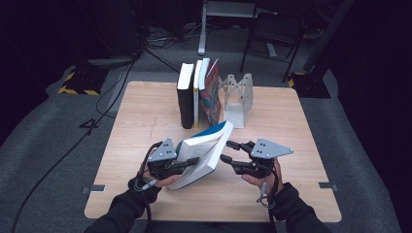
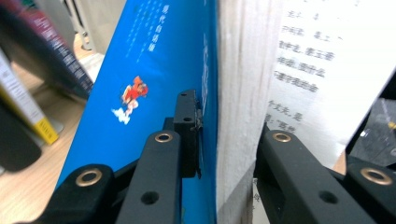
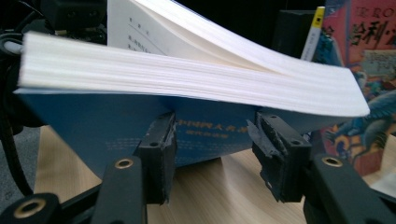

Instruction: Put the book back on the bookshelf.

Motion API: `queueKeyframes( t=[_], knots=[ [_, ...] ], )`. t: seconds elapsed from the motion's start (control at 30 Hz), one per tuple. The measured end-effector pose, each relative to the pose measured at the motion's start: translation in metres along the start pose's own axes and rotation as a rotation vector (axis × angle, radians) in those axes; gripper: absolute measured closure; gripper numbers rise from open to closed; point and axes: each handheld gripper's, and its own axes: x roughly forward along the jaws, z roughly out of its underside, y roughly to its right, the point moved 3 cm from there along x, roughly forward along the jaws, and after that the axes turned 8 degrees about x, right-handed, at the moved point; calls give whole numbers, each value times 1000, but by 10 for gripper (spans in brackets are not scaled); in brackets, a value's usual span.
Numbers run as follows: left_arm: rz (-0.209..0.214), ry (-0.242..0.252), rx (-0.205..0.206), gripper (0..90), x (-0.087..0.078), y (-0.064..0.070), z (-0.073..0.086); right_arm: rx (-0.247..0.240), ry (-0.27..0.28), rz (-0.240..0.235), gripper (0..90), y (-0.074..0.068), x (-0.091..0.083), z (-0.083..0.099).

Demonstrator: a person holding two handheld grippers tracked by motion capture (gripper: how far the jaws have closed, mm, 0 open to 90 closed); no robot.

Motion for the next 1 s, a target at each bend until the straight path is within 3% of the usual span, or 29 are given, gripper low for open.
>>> queueKeyframes(
  t=[0.07, 0.3, 0.4, 0.43, 0.47, 0.5, 0.57, 0.6, 0.63, 0.7, 0.73, 0.77, 0.93, 1.0],
  knots=[
    [1, 4, 14, 758, 9, 3, -5, 20, 4, 12, 495, 7, -6, 2],
    [49, 34, -4, 751, 32, 9, -20, 68, 32, 32, 496, 25, -27, 8],
    [48, 53, -3, 742, 37, 11, -23, 63, 40, 34, 495, 28, -33, 3],
    [47, 50, 15, 742, 38, 11, -23, 49, 45, 30, 495, 27, -35, -2],
    [45, 53, 24, 740, 38, 13, -22, 19, 61, 33, 547, 23, -37, -9],
    [49, 52, 41, 749, 38, 16, -22, 1, 69, 4, 574, 19, -38, -16],
    [38, 42, 66, 781, 36, 21, -23, -55, 23, 69, 568, 10, -29, -26],
    [41, 21, 84, 783, 35, 22, -20, -83, 0, 65, 546, 5, -21, -25],
    [43, 7, 63, 780, 36, 22, -16, -98, -16, 56, 533, 2, -14, -22],
    [-7, -49, 93, 786, 43, 29, -14, -78, -17, 31, 549, -2, -10, -19],
    [-30, -55, 83, 785, 45, 28, -15, -58, -8, 28, 548, -1, -12, -19],
    [-22, -44, 59, 785, 45, 25, -14, -46, -8, 34, 532, 1, -16, -19],
    [-13, -10, 32, 784, 36, 20, -13, -63, -21, 67, 487, 9, -38, -7],
    [-6, -5, 28, 783, 34, 20, -13, -59, -69, 119, 476, 23, -50, 9]
  ],
)
